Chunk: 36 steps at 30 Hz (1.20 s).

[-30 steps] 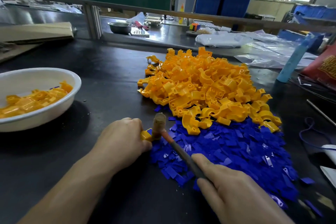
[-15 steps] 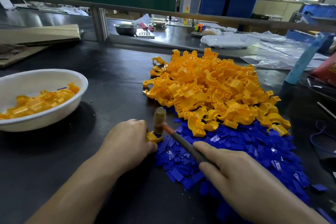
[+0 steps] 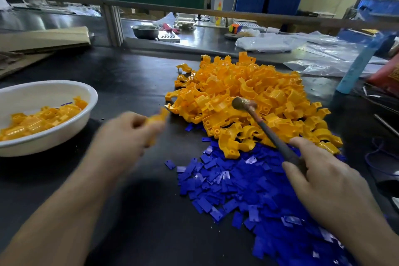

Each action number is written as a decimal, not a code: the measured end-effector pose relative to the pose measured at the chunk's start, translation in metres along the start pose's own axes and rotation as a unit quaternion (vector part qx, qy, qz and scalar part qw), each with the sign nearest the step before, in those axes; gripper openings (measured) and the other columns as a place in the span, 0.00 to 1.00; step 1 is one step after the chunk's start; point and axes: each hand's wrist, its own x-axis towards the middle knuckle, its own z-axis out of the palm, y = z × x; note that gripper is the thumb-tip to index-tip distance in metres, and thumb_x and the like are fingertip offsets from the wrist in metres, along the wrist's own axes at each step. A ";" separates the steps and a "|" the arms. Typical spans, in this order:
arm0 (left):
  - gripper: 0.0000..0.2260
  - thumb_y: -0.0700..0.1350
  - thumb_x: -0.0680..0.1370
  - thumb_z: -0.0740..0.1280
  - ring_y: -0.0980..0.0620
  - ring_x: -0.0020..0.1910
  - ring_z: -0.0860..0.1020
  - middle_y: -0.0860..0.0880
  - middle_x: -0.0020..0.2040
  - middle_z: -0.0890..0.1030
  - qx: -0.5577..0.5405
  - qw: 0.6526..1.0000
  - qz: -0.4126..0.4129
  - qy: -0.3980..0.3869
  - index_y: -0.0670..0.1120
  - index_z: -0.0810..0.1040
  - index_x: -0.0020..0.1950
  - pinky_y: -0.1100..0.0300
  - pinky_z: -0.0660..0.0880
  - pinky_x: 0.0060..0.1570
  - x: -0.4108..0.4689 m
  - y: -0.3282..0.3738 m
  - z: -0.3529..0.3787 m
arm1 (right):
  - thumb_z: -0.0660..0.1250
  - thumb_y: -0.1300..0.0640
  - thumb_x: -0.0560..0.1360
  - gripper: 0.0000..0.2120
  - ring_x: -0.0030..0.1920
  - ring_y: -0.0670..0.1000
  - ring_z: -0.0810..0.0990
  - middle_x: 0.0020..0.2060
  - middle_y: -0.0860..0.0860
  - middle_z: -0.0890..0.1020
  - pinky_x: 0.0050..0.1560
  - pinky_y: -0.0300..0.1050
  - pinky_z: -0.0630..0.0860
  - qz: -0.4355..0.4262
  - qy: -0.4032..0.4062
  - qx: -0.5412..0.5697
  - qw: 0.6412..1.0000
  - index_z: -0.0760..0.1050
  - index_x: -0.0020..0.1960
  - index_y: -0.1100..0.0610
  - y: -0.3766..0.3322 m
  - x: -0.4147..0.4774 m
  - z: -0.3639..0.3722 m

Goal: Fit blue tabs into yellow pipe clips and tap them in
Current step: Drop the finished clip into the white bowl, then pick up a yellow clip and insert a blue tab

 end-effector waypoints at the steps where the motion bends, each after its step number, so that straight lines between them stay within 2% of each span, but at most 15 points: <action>1: 0.15 0.61 0.74 0.69 0.55 0.33 0.81 0.50 0.37 0.84 -0.137 0.989 -0.028 0.041 0.49 0.79 0.43 0.57 0.79 0.32 0.010 -0.005 -0.008 | 0.64 0.48 0.75 0.21 0.35 0.48 0.69 0.46 0.47 0.78 0.31 0.44 0.62 0.022 0.004 -0.012 1.000 0.66 0.68 0.48 0.005 0.003 0.001; 4: 0.18 0.61 0.77 0.63 0.57 0.30 0.82 0.51 0.38 0.86 -0.453 0.884 -0.094 0.064 0.48 0.80 0.42 0.66 0.78 0.28 0.045 -0.034 -0.034 | 0.61 0.50 0.76 0.22 0.40 0.49 0.68 0.56 0.48 0.77 0.37 0.45 0.62 0.064 -0.012 -0.030 0.997 0.63 0.69 0.47 0.015 0.007 0.001; 6: 0.21 0.59 0.81 0.56 0.57 0.36 0.84 0.48 0.46 0.87 -0.571 0.815 -0.093 0.037 0.45 0.80 0.58 0.66 0.78 0.32 0.072 -0.064 -0.048 | 0.60 0.50 0.77 0.21 0.45 0.51 0.73 0.58 0.48 0.76 0.39 0.45 0.62 0.072 -0.034 -0.035 0.996 0.63 0.69 0.47 0.016 0.007 0.001; 8: 0.23 0.52 0.84 0.50 0.53 0.45 0.85 0.45 0.51 0.86 -0.631 0.771 -0.079 0.037 0.39 0.64 0.74 0.64 0.80 0.39 0.093 -0.090 -0.056 | 0.61 0.50 0.76 0.21 0.50 0.52 0.75 0.55 0.49 0.76 0.39 0.45 0.63 0.067 -0.044 -0.047 0.996 0.65 0.68 0.48 0.014 0.006 0.001; 12: 0.23 0.50 0.85 0.50 0.46 0.56 0.83 0.39 0.57 0.83 -0.668 0.741 -0.031 0.057 0.38 0.58 0.76 0.57 0.81 0.48 0.106 -0.107 -0.055 | 0.68 0.54 0.72 0.15 0.44 0.55 0.74 0.42 0.51 0.77 0.40 0.49 0.71 -0.019 0.025 -0.021 0.999 0.77 0.58 0.55 0.005 0.003 -0.001; 15: 0.18 0.51 0.83 0.54 0.48 0.54 0.84 0.42 0.58 0.84 -0.660 0.748 -0.064 0.021 0.43 0.66 0.70 0.56 0.80 0.43 0.079 -0.083 -0.042 | 0.65 0.48 0.74 0.17 0.51 0.51 0.73 0.51 0.47 0.78 0.51 0.49 0.73 -0.082 -0.015 0.008 0.996 0.74 0.62 0.49 -0.013 0.001 0.002; 17: 0.14 0.54 0.80 0.59 0.52 0.46 0.85 0.46 0.53 0.86 -0.597 0.798 -0.081 0.002 0.46 0.74 0.58 0.58 0.80 0.37 0.053 -0.054 -0.026 | 0.61 0.44 0.76 0.19 0.56 0.48 0.71 0.57 0.43 0.75 0.57 0.46 0.71 -0.120 -0.055 0.021 0.991 0.68 0.66 0.44 -0.024 0.003 0.009; 19: 0.12 0.55 0.79 0.62 0.54 0.37 0.84 0.47 0.45 0.87 -0.461 0.883 -0.089 -0.013 0.48 0.77 0.51 0.62 0.79 0.31 0.028 -0.024 -0.005 | 0.60 0.44 0.77 0.18 0.56 0.48 0.70 0.58 0.44 0.74 0.57 0.46 0.72 -0.153 -0.067 0.022 0.986 0.65 0.66 0.43 -0.034 0.010 0.015; 21: 0.09 0.51 0.80 0.64 0.52 0.38 0.83 0.48 0.45 0.85 -0.233 0.970 -0.064 -0.038 0.47 0.79 0.51 0.59 0.78 0.34 0.010 -0.010 0.013 | 0.60 0.45 0.77 0.18 0.54 0.51 0.71 0.56 0.47 0.75 0.53 0.47 0.73 -0.185 -0.057 0.000 0.981 0.65 0.65 0.45 -0.043 0.022 0.022; 22: 0.09 0.50 0.80 0.64 0.51 0.43 0.82 0.49 0.47 0.84 -0.049 0.997 -0.026 -0.058 0.47 0.79 0.54 0.57 0.78 0.40 0.004 -0.009 0.020 | 0.60 0.45 0.77 0.18 0.53 0.52 0.71 0.56 0.48 0.75 0.51 0.48 0.74 -0.192 -0.055 -0.012 0.980 0.65 0.65 0.46 -0.046 0.028 0.027; 23: 0.10 0.51 0.80 0.64 0.50 0.47 0.80 0.50 0.51 0.82 0.159 0.984 0.025 -0.080 0.49 0.79 0.57 0.56 0.77 0.45 -0.001 -0.011 0.024 | 0.61 0.46 0.77 0.19 0.52 0.53 0.72 0.55 0.50 0.75 0.49 0.48 0.74 -0.193 -0.056 -0.024 0.979 0.65 0.66 0.47 -0.049 0.035 0.031; 24: 0.12 0.53 0.80 0.63 0.50 0.51 0.79 0.51 0.53 0.79 0.329 0.937 0.067 -0.096 0.51 0.78 0.60 0.56 0.76 0.49 -0.006 -0.012 0.026 | 0.62 0.46 0.77 0.19 0.52 0.54 0.73 0.55 0.51 0.75 0.47 0.48 0.74 -0.190 -0.058 -0.037 0.979 0.65 0.66 0.48 -0.052 0.041 0.035; 26: 0.13 0.54 0.80 0.61 0.49 0.53 0.78 0.50 0.55 0.75 0.449 0.880 0.101 -0.120 0.53 0.77 0.60 0.55 0.77 0.51 -0.012 -0.010 0.028 | 0.63 0.49 0.76 0.17 0.50 0.55 0.75 0.53 0.53 0.76 0.41 0.47 0.72 -0.177 -0.062 -0.058 0.981 0.68 0.64 0.49 -0.058 0.047 0.042; 30: 0.12 0.49 0.78 0.62 0.53 0.53 0.76 0.54 0.55 0.73 0.429 0.875 0.131 -0.180 0.57 0.77 0.61 0.57 0.76 0.51 -0.014 -0.004 0.028 | 0.65 0.55 0.75 0.12 0.46 0.55 0.77 0.49 0.53 0.77 0.35 0.46 0.69 -0.185 -0.058 -0.087 0.977 0.72 0.59 0.50 -0.062 0.047 0.047; 36: 0.08 0.49 0.78 0.64 0.57 0.53 0.75 0.58 0.55 0.75 0.372 0.885 0.174 -0.221 0.59 0.78 0.56 0.57 0.75 0.53 -0.023 0.002 0.038 | 0.59 0.51 0.77 0.11 0.46 0.50 0.76 0.48 0.50 0.78 0.43 0.46 0.75 -0.181 -0.045 -0.016 0.982 0.71 0.57 0.52 -0.054 0.040 0.035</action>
